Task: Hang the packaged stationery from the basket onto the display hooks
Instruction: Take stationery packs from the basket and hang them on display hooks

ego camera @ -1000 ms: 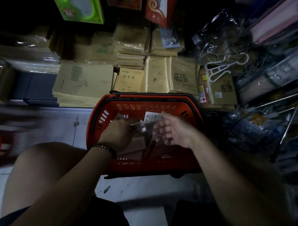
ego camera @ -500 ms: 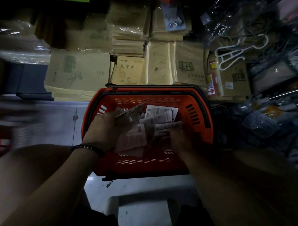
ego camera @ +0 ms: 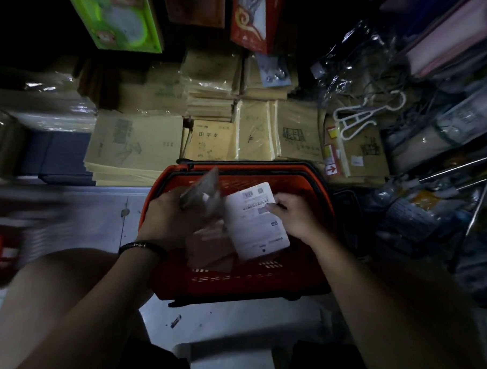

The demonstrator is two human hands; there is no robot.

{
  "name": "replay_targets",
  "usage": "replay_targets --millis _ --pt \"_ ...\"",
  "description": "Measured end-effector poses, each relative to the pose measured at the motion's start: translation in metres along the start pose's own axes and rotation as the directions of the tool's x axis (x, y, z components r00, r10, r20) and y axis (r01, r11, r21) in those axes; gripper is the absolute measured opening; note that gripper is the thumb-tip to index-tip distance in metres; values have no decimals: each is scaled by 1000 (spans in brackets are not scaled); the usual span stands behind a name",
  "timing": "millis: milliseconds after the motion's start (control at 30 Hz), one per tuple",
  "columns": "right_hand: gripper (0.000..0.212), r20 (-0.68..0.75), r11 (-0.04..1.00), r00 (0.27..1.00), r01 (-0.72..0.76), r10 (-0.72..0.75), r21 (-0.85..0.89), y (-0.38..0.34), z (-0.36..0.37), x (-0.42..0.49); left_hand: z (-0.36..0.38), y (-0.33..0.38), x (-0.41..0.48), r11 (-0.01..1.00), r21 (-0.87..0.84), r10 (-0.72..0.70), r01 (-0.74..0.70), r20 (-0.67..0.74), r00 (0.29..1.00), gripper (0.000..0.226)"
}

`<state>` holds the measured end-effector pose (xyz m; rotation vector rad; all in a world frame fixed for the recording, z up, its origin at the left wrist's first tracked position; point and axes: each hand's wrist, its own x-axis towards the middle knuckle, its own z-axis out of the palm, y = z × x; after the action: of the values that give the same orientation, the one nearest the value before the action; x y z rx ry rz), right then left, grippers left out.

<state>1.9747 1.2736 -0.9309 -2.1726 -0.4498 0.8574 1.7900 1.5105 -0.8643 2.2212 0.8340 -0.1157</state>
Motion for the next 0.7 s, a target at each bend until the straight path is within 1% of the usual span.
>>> replay_targets --millis 67,133,200,267,367,433,467,533,567,700 --pt "16 -53 998 998 36 -33 53 -11 -10 -13 -8 4 -3 994 -103 -44 35 -88 995 21" --pt "21 -107 989 994 48 -33 138 -19 -19 -29 -15 8 -8 952 -291 -137 98 -117 984 22" --pt "20 -154 965 988 62 -23 255 -28 -27 -47 -19 14 -17 836 -527 -233 153 -88 969 20" --pt "18 -195 928 980 97 -26 359 -38 -36 -62 -22 23 -30 721 -670 -277 173 -50 960 21" --pt "21 -242 875 970 140 -27 463 -57 -46 -84 -28 38 -47 619 -774 -250 135 -32 968 41" --pt "19 -269 829 963 171 -26 532 -74 -51 -98 -35 48 -57 587 -803 -221 99 -42 974 43" --pt "16 -282 808 959 189 -30 557 -81 -55 -104 -40 53 -61 581 -810 -214 84 -53 975 40" --pt "9 -314 803 946 249 -81 542 -96 -63 -116 -50 62 -70 583 -809 -226 73 -75 971 27" --pt "7 -326 805 938 281 -116 522 -103 -68 -122 -54 65 -74 573 -816 -235 75 -77 969 26" --pt "16 -373 783 894 412 -248 467 -131 -89 -148 -70 81 -92 487 -868 -279 93 -54 959 32"
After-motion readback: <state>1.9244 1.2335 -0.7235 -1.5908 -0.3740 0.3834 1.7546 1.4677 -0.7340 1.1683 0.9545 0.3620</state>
